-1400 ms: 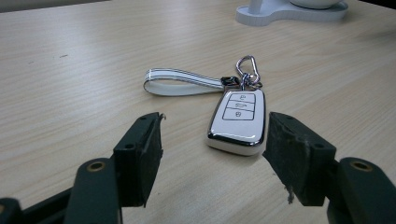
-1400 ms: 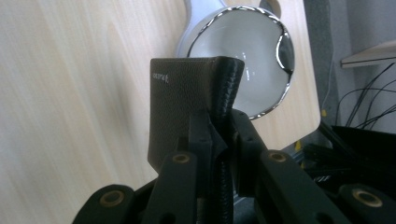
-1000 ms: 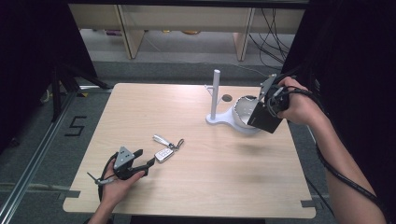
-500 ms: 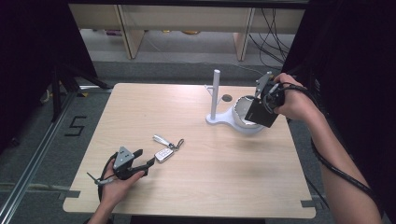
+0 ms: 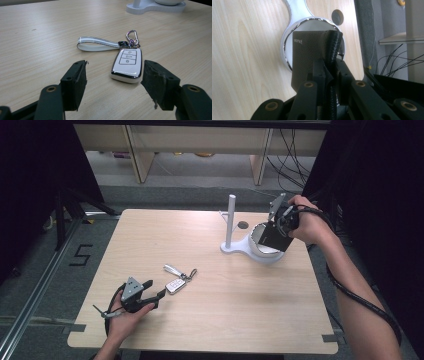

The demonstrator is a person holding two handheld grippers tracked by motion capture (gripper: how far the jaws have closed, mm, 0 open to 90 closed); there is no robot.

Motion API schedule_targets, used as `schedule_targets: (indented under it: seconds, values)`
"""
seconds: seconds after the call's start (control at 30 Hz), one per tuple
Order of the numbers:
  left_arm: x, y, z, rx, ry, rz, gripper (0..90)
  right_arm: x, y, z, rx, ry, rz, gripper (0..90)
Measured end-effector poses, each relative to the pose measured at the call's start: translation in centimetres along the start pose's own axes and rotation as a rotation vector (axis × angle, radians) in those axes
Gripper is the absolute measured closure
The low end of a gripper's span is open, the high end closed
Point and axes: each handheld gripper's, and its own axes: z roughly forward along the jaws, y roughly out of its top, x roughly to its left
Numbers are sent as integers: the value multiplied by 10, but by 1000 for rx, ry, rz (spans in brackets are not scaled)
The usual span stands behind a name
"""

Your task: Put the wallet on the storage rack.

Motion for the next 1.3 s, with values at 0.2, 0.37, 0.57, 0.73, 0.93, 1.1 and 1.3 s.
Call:
schedule_targets:
  seconds: [0.2, 0.37, 0.57, 0.73, 0.93, 1.1, 1.3]
  values:
    - [0, 0, 0, 0, 0, 0, 355, -2, 5, 6, -5, -4, -5, 817]
    - [-1, 0, 0, -9, -2, -7, 355, -6, 7, 11, -14, -8, -19, 817]
    - [-1, 0, 0, -9, -2, -7, 355, -8, 10, 14, -20, -3, -1, 816]
    - [-1, 0, 0, -11, -3, -6, 355, -10, 11, 17, -23, 1, 13, 816]
    - [-1, 0, 0, -12, -4, -8, 354, -11, 13, 21, -25, -5, 6, 816]
    - [-1, 0, 0, -11, -4, -9, 354, -13, 14, 22, -22, -11, 3, 816]
    - [-1, 0, 0, -12, -4, -9, 355, -15, 12, 26, -16, -8, 24, 815]
